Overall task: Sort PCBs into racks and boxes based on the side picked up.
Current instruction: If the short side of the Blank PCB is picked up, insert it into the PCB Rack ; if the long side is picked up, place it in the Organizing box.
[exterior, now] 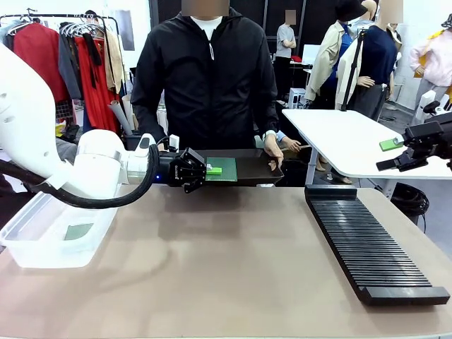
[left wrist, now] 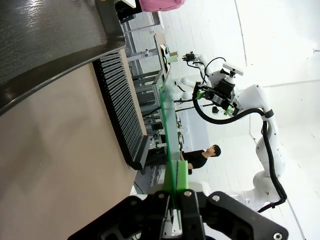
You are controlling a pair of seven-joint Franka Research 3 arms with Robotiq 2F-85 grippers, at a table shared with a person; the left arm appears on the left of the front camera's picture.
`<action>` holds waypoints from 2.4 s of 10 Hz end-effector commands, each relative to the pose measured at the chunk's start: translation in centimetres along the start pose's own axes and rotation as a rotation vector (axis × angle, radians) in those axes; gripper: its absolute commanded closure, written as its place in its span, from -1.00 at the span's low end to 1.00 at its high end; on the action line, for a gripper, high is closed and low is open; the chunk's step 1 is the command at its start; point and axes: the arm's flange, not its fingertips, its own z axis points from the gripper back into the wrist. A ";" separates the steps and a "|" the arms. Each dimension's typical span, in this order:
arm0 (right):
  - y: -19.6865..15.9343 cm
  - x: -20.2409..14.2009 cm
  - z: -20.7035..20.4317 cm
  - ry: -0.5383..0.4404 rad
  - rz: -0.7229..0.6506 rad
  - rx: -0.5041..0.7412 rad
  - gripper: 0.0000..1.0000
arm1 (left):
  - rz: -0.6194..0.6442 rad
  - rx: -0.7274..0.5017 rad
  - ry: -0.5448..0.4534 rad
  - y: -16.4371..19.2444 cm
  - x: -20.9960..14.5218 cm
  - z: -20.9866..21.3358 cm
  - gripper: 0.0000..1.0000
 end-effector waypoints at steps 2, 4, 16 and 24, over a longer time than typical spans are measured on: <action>0.2 0.1 -0.1 0.002 0.004 0.001 -1.00 | -0.008 -0.001 -0.001 0.0 0.0 0.0 1.00; 0.2 0.1 -0.1 0.002 0.004 0.001 -1.00 | 0.024 0.005 0.037 -0.3 0.1 0.4 1.00; 0.2 0.1 -0.1 0.002 0.004 0.001 -1.00 | 0.142 0.536 -0.090 -12.7 -1.4 22.7 1.00; 0.2 0.1 -0.1 0.002 0.004 0.001 -1.00 | 0.432 0.992 -0.116 -16.7 1.1 30.3 1.00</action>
